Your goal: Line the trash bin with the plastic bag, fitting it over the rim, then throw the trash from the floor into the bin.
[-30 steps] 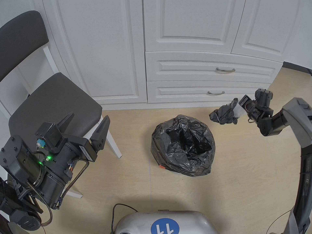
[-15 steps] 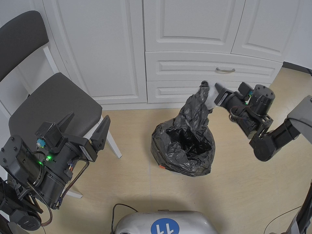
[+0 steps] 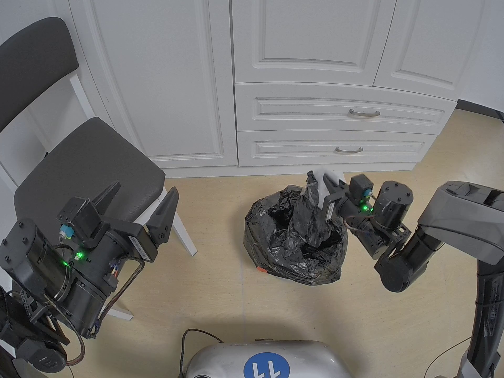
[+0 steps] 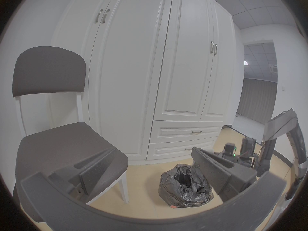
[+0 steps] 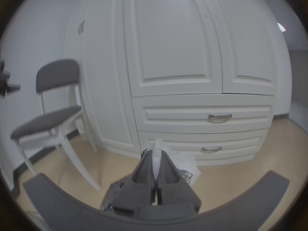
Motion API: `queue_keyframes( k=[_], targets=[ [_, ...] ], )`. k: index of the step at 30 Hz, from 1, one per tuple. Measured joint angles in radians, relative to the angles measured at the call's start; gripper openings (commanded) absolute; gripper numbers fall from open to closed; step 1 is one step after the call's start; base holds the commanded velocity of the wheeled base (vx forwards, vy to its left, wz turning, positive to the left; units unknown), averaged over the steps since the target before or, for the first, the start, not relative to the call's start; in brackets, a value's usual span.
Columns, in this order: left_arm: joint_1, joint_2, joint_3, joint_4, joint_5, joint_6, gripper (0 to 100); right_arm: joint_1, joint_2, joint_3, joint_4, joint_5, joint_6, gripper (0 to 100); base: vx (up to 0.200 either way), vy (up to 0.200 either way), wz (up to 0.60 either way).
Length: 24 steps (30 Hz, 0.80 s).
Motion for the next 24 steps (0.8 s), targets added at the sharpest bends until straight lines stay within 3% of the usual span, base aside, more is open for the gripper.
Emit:
queue_keyframes(
  k=[6, 19, 24],
  targets=[
    [0.0, 0.002, 0.002, 0.0, 0.0, 0.0, 100, 0.017, 0.04, 0.066, 0.0, 0.003, -0.104, 0, 0.0, 0.0, 0.0],
    [0.001, 0.009, 0.002, 0.0, 0.0, 0.0, 100, 0.029, 0.112, 0.001, 0.0, -0.013, -0.112, 0, 0.0, 0.0, 0.0],
    [0.0, 0.006, 0.002, 0.0, 0.0, 0.001, 100, 0.04, 0.111, -0.037, -0.001, -0.064, -0.11, 0, 0.0, 0.0, 0.0]
  ],
)
